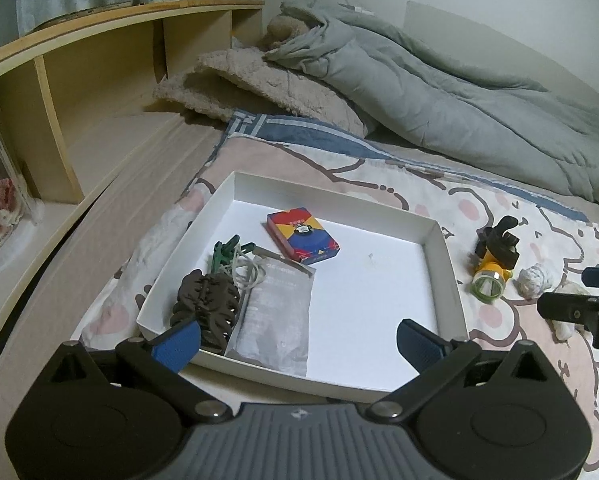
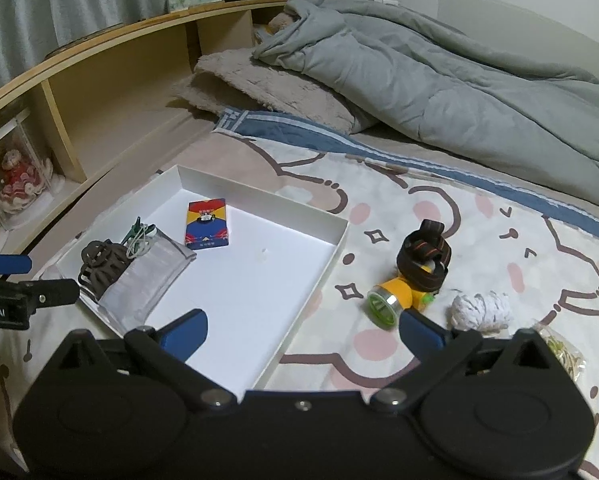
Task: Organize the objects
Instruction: 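Withdraw both tools from the tray back toward the remaining objects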
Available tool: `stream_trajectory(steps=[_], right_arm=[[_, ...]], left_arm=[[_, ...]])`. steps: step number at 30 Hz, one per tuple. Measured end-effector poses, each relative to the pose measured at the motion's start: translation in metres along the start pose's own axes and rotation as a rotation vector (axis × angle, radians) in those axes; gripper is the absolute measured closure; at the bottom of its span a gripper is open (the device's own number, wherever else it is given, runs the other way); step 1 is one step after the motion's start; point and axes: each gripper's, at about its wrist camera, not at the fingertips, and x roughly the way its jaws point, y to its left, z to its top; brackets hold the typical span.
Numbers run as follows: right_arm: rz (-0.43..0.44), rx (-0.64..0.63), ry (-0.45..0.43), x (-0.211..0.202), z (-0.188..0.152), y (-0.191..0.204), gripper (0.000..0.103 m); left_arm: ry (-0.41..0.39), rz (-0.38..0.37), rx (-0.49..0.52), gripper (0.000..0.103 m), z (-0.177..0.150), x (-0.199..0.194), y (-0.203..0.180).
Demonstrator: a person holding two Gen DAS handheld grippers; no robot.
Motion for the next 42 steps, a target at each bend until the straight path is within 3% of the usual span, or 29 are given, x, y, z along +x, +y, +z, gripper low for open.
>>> stream_trajectory(steps=[22,42], right_arm=[[-0.028,0.064,-0.008,-0.012,-0.003,-0.040,0.000],[-0.154,0.172,-0.017,-0.043,-0.029,-0.124,0.000]], left_arm=[[0.018,-0.014,0.005,0.000,0.013,0.010,-0.035],[0.034,-0.093,0.091,0.000,0.026,0.035,-0.123]])
